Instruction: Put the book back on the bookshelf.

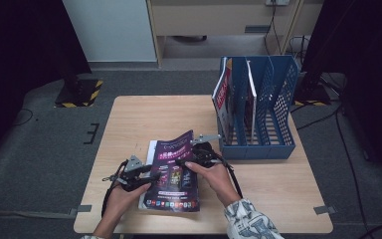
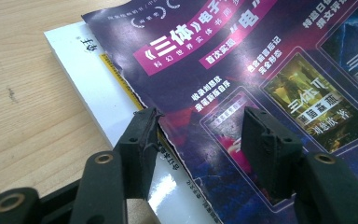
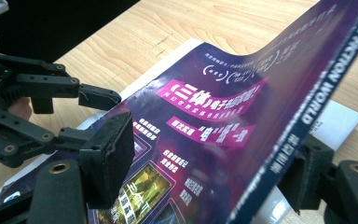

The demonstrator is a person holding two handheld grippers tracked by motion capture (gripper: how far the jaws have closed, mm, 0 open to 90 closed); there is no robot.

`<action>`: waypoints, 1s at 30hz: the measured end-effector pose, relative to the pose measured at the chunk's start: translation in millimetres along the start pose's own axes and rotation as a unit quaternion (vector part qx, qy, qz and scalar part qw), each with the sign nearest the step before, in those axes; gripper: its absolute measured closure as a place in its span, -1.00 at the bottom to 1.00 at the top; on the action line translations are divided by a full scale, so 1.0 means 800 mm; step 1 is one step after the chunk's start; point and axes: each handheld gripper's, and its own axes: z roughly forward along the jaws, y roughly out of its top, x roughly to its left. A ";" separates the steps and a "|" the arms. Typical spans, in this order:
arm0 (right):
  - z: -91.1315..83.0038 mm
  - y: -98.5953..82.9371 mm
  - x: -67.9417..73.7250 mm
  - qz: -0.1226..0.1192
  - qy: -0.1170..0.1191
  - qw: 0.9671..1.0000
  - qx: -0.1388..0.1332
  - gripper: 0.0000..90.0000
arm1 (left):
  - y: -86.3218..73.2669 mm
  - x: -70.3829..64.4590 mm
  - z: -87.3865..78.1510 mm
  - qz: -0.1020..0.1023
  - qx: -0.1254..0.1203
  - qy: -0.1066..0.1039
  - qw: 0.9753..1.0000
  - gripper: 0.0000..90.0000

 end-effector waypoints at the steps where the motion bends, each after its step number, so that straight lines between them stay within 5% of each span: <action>1: 0.002 0.001 0.000 -0.002 -0.001 1.000 0.002 -0.37 | 0.000 0.000 0.000 0.000 0.000 0.000 1.000 0.01; 14: 0.022 0.013 0.012 -0.014 -0.014 0.999 0.027 -0.23 | 0.000 0.001 -0.001 -0.006 -0.001 0.003 1.000 0.11; 19: 0.024 0.014 0.011 -0.029 -0.046 0.998 0.031 0.19 | 0.000 0.002 -0.001 -0.009 -0.002 0.001 1.000 0.10; 24: 0.015 0.019 0.008 -0.022 -0.050 0.999 0.005 0.61 | 0.001 0.003 0.000 -0.009 -0.003 -0.015 1.000 -0.06; 30: 0.007 0.024 0.011 -0.023 -0.043 0.999 -0.022 0.73 | 0.008 0.005 -0.004 -0.025 -0.034 -0.025 0.999 -0.44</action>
